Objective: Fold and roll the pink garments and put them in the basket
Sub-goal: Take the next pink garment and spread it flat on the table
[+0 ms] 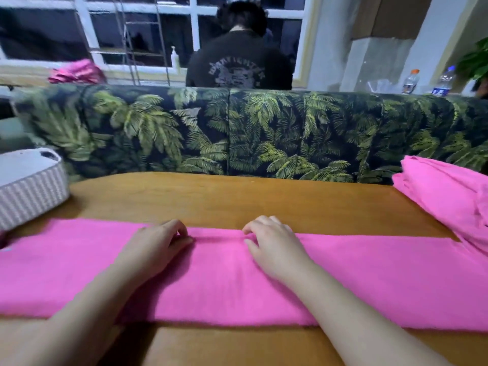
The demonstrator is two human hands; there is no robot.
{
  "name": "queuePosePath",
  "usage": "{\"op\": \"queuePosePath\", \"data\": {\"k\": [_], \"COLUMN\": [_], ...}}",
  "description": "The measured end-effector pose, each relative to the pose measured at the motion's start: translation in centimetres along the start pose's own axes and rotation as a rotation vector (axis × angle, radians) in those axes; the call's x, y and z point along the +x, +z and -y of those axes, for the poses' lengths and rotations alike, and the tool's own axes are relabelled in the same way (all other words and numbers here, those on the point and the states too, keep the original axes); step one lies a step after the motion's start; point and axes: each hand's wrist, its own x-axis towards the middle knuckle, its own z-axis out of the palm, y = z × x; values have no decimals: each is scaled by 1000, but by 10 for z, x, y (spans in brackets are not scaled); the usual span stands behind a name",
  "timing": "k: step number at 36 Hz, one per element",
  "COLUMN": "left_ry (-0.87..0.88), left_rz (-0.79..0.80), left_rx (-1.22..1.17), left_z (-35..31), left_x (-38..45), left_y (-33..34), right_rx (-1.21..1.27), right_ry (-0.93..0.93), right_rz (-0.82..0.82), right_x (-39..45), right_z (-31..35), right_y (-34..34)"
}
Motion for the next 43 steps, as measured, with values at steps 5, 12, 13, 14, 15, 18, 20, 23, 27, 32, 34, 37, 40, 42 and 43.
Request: {"op": "queuePosePath", "data": {"k": [5, 12, 13, 14, 15, 18, 20, 23, 27, 32, 34, 37, 40, 42, 43], "left_ry": [-51, -4, 19, 43, 62, 84, 96, 86, 45, -67, -104, -161, -169, -181, -186], "left_rz": [-28, -94, -89, -87, -85, -105, -131, -120, -135, -89, -85, -77, -14, 44, 69], "left_rx": [100, 248, 267, 286, 304, 328, 281, 206, 229, 318, 337, 343, 371, 373, 352], "left_z": [67, 147, 155, 164, 172, 192, 198, 195, 189, 189, 188, 193, 200, 207, 211], "left_x": [-21, -33, -32, -31, -29, -26, -23, -14, 1, 13, 14, 13, 11, 10, 9], "left_y": [-29, -52, -54, -56, -58, -60, -61, -70, -79, -60, -55, -55, -58, -61, -64], "right_rx": [4, 62, 66, 67, 66, 53, 49, 76, 85, -30, -60, -69, -78, -82, -81], "right_ry": [-56, -98, -99, -102, -104, -101, -101, -81, -27, 25, 43, 60, 63, 55, 54], "right_rz": [65, 117, 122, 122, 119, 128, 128, 118, 127, 136, 143, 154, 155, 151, 151], "right_x": [29, 57, 59, 61, 63, 65, 65, 66, 71, 78, 79, 81, 81, 81, 81], "right_z": [48, 86, 87, 86, 86, 86, 88, 88, 84, 88, 90, 91, 90, 89, 89], "right_y": [25, 47, 49, 51, 53, 53, 51, 47, 42, 44, 45, 45, 47, 49, 49]}}
